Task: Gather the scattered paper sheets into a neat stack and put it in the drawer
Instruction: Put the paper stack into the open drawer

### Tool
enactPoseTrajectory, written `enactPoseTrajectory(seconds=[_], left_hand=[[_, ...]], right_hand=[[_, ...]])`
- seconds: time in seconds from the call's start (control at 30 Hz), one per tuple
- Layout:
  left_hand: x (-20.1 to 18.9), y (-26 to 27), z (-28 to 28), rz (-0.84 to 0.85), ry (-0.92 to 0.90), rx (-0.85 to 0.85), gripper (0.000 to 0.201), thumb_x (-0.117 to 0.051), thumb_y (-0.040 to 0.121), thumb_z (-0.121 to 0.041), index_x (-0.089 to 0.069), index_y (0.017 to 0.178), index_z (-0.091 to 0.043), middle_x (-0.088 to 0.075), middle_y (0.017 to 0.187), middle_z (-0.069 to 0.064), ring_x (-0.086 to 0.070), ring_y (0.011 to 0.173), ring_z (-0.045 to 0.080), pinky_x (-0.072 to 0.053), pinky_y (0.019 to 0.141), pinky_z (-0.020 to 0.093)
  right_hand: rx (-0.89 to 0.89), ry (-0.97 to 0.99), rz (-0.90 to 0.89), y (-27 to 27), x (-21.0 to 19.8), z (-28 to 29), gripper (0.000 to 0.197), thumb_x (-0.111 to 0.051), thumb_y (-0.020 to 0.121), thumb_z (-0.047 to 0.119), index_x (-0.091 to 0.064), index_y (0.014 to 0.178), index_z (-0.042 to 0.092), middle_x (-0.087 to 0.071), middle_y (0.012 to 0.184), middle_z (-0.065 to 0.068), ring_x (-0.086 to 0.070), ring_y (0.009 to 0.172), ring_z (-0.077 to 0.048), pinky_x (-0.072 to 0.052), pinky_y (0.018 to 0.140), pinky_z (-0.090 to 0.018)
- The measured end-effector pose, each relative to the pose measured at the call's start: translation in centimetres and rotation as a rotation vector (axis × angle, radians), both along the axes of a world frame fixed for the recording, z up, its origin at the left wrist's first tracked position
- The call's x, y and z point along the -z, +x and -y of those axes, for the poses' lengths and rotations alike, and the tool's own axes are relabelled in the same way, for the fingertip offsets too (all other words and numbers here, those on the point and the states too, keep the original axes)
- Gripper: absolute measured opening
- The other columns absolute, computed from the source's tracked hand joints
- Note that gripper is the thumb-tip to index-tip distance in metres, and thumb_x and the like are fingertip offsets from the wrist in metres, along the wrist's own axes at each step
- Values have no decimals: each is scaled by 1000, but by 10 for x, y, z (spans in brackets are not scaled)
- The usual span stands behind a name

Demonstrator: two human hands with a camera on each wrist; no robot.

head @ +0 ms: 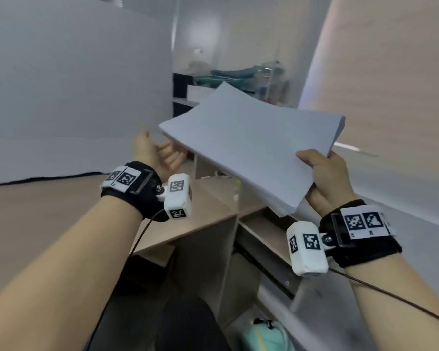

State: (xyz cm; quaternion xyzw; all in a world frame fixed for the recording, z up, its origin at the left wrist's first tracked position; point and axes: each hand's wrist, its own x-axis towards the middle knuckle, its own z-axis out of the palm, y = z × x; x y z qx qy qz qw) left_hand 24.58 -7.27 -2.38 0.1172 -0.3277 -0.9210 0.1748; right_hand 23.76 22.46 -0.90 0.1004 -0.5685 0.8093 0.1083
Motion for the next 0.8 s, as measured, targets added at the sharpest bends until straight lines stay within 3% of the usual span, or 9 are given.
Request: enactPoseTrajectory(seconds=[0.07, 0.2, 0.27, 0.4, 0.47, 0.57, 0.63, 0.7, 0.8], left_hand=[[21, -22, -28, 91, 47, 131, 52, -34, 104, -47, -56, 115, 0, -68, 109, 16, -69, 93, 28, -57, 71, 36], [64, -60, -97, 294, 10, 279, 28, -40, 103, -18, -54, 85, -2, -62, 89, 15, -62, 79, 26, -60, 60, 33], [88, -76, -128, 391, -87, 341, 24, -39, 100, -9, -51, 80, -3, -60, 81, 14, -59, 72, 23, -57, 50, 29], [141, -104, -177, 492, -320, 413, 27, -38, 103, -8, -46, 77, -6, -61, 51, 8, -60, 42, 21, -50, 40, 22], [165, -119, -191, 547, -468, 451, 23, -40, 103, -10, -47, 81, -7, -60, 40, 4, -63, 39, 18, -54, 44, 25], [195, -139, -202, 612, -517, 538, 23, -48, 103, -15, -50, 82, -5, -60, 41, 6, -64, 52, 21, -58, 57, 33], [208, -148, -209, 655, -498, 581, 26, -54, 103, -21, -54, 87, 0, -61, 50, 9, -63, 49, 20, -56, 49, 31], [214, -156, -212, 702, -556, 571, 21, -58, 101, -20, -58, 93, -1, -66, 65, 11, -64, 54, 21, -54, 43, 28], [223, -166, -209, 785, -637, 546, 19, -56, 100, -15, -59, 91, 1, -64, 74, 13, -60, 52, 22, -47, 36, 20]], right_hand=[[42, -57, 58, -1, 6, -36, 27, -59, 89, -2, -61, 115, 5, -72, 105, -11, -71, 84, -23, -60, 73, -35], [127, -92, 167, -1, 22, -104, 20, -57, 89, -6, -62, 104, 7, -72, 106, -12, -71, 88, -24, -59, 82, -37], [158, -101, 224, -3, 35, -134, 20, -55, 90, -6, -61, 104, 6, -72, 105, -13, -70, 92, -26, -57, 86, -40], [196, -101, 331, -22, 67, -179, 24, -54, 90, -7, -60, 111, 2, -70, 113, -19, -68, 104, -35, -52, 95, -49], [222, -89, 386, -37, 81, -188, 24, -54, 89, -8, -59, 111, 1, -69, 112, -20, -67, 103, -35, -54, 92, -48], [240, -73, 487, -69, 104, -194, 28, -53, 88, -10, -57, 115, -3, -67, 113, -24, -68, 96, -36, -58, 76, -42], [245, -45, 565, -91, 120, -194, 30, -52, 87, -11, -56, 116, -6, -65, 114, -25, -68, 93, -37, -60, 67, -41], [250, -6, 621, -113, 134, -192, 21, -50, 87, -12, -58, 106, -5, -65, 108, -24, -67, 86, -35, -60, 59, -39], [234, 46, 670, -142, 152, -187, 18, -48, 87, -14, -59, 94, -2, -66, 102, -23, -66, 83, -35, -60, 61, -41]])
